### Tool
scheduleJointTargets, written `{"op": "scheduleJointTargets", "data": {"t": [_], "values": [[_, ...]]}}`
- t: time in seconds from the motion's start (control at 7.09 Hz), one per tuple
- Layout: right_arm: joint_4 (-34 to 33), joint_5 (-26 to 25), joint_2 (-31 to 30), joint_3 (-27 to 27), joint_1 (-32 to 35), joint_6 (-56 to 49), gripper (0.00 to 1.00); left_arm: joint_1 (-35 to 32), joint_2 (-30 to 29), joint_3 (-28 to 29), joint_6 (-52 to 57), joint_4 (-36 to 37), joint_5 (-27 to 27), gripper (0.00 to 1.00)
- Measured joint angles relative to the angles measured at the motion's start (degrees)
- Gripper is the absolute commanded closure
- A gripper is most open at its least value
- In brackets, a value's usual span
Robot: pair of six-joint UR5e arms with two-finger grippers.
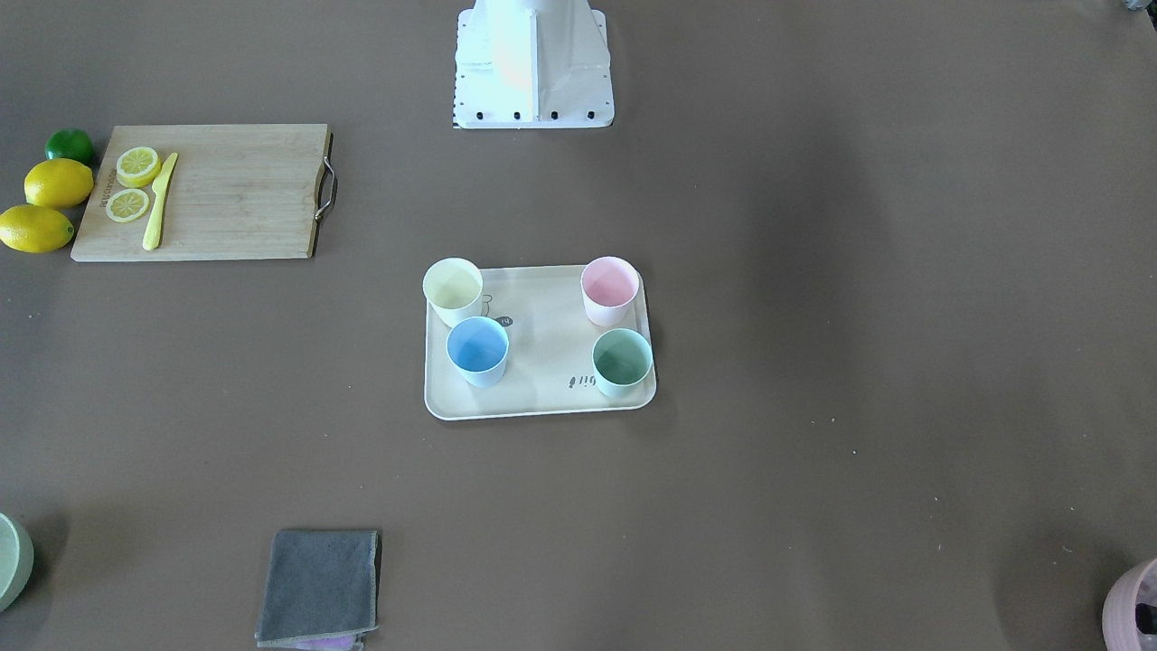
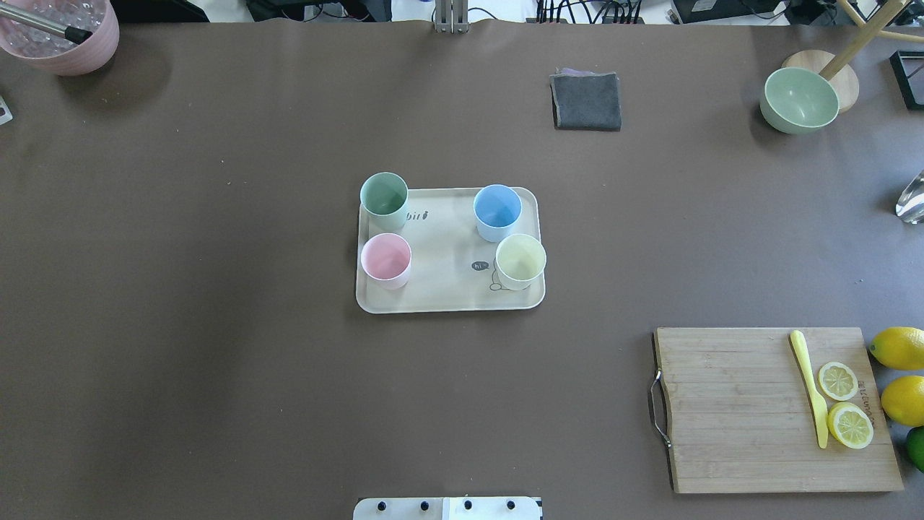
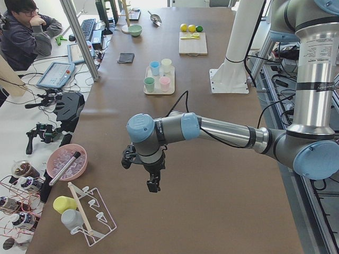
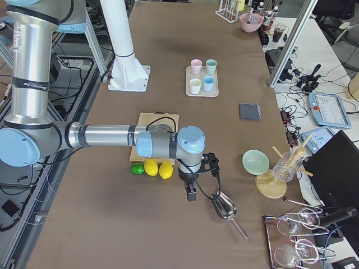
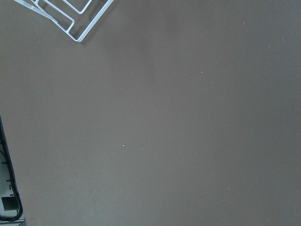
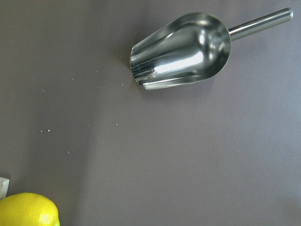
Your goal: Place all cups on tray
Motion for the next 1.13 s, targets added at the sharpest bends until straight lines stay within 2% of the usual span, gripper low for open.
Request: {"op": "scheduleJointTargets", "data": {"t": [0.28, 0.71, 1.13], "values": [[0.0, 0.01, 0.0, -0.04, -0.05, 0.0, 0.0, 0.05, 1.08, 1.78, -0.28, -5.41, -1.12, 0.02], [0.0, 0.03, 0.0, -0.14, -0.06, 0.0, 0.0, 0.06, 1.23, 3.94, -3.75, -7.6, -7.27, 0.02], [0.0, 0.15, 0.17, -0.35, -0.06, 0.0, 0.0, 0.09, 1.32, 6.18, -10.77, -13.83, -7.84, 0.02]]}}
